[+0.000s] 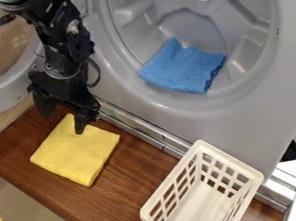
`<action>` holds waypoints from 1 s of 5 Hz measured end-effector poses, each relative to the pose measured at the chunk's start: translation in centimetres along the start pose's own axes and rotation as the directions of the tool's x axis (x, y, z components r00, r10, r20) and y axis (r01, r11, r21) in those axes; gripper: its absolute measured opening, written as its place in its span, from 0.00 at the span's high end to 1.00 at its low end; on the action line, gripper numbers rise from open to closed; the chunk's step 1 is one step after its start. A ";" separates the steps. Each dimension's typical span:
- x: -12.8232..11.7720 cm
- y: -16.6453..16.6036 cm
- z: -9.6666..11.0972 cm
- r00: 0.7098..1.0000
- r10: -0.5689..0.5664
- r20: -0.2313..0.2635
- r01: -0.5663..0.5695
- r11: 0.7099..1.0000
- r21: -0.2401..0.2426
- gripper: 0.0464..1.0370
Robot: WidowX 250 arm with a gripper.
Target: Moved the blue cloth from the washing machine to the table
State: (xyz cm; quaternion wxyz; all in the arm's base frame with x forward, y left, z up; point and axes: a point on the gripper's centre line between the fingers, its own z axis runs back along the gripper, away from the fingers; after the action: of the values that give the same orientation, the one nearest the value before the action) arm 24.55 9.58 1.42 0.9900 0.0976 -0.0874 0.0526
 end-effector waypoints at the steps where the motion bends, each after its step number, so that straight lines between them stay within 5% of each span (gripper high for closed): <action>1: -0.2 -0.2 -0.3 1.000 0.003 -0.012 -0.003 1.000 -0.009 0.04; 2: 0.2 -1.1 0.0 0.999 -0.043 -0.003 0.043 0.998 -0.040 0.04; 3: 0.2 -2.0 0.4 0.996 -0.087 -0.002 0.087 0.996 -0.016 0.04; 5: 2.7 -3.5 1.6 0.989 -0.112 0.093 0.117 0.992 -0.049 0.04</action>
State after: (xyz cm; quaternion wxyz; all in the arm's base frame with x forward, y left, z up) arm 27.37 6.07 2.82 0.9887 0.0777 -0.1274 -0.0112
